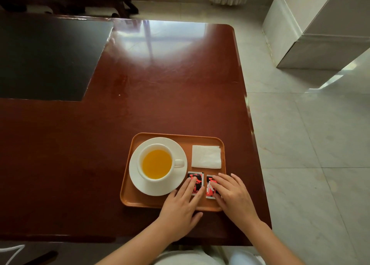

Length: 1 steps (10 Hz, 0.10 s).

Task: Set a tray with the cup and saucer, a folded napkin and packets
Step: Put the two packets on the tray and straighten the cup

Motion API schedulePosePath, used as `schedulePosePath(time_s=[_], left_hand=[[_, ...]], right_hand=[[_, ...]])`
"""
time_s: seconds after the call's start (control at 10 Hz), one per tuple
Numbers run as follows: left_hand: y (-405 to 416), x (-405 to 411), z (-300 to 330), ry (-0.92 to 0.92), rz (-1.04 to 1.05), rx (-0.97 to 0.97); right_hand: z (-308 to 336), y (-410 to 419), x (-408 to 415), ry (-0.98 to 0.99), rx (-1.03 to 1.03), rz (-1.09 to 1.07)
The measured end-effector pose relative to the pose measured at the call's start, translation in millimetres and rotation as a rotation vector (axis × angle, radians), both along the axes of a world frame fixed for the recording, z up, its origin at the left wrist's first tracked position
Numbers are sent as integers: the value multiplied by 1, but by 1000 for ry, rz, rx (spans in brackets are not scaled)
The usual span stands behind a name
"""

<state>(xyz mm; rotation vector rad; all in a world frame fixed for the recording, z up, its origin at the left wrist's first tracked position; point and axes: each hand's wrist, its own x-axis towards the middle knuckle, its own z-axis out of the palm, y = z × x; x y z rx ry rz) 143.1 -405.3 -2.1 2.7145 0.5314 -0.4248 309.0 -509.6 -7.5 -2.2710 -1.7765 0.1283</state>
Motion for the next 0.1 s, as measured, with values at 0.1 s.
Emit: schedulePosePath(time_s=[0.1], left_hand=[[9,5,22,-116,8,-22]], right_hand=[[12,14,4,12,6,-29]])
